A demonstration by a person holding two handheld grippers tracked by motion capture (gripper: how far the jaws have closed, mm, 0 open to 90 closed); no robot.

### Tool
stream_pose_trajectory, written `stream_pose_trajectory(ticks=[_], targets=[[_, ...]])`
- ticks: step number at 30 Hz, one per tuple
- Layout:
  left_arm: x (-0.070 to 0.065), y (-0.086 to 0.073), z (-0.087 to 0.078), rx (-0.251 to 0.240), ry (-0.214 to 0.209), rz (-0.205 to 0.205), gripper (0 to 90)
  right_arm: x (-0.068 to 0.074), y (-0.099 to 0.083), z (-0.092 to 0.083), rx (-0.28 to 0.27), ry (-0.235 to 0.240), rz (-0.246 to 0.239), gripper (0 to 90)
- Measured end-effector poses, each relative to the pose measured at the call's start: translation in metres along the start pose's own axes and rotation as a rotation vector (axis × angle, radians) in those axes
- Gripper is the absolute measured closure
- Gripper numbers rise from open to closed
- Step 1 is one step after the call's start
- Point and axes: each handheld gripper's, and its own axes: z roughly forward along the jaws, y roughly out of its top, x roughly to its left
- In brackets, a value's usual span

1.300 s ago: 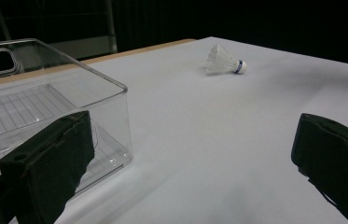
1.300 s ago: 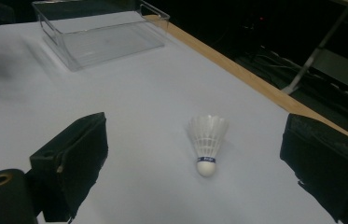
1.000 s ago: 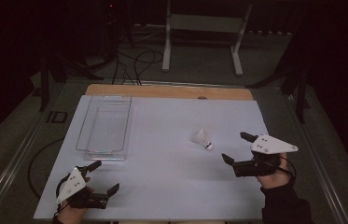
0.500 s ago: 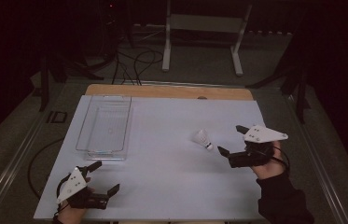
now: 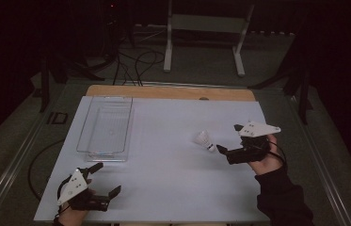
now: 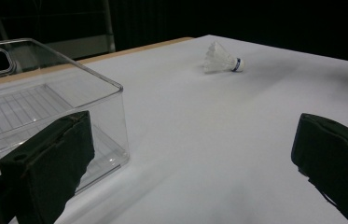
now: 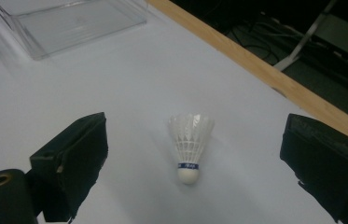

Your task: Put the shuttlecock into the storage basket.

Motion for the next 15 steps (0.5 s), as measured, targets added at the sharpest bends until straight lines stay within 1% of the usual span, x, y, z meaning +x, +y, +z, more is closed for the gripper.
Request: stream_pose_trajectory(ticks=[4, 6, 8, 9, 11, 15], targets=[[0.0, 0.0, 0.0, 0.0, -0.001, 0.001, 0.0, -0.002, 0.001, 0.004, 0.018, -0.004, 0.005, 7.9], [0.0, 0.0, 0.0, -0.001, -0.001, -0.001, 0.0, -0.003, 0.001, 0.007, 0.035, -0.008, 0.017, 7.9], [0.0, 0.0, 0.0, -0.001, -0.001, -0.001, 0.0, -0.005, 0.001, 0.01, 0.046, -0.001, 0.012, 7.9], [0.0, 0.0, 0.0, -0.001, -0.001, 0.0, 0.0, -0.005, 0.0, 0.011, 0.043, -0.001, 0.013, 7.9], [0.0, 0.0, 0.0, -0.002, -0.001, 0.0, 0.0, -0.006, 0.0, 0.014, 0.059, 0.007, 0.016, 7.9], [0.0, 0.0, 0.0, -0.003, -0.001, -0.004, 0.0, -0.008, -0.002, 0.02, 0.076, 0.016, 0.019, 7.9]])
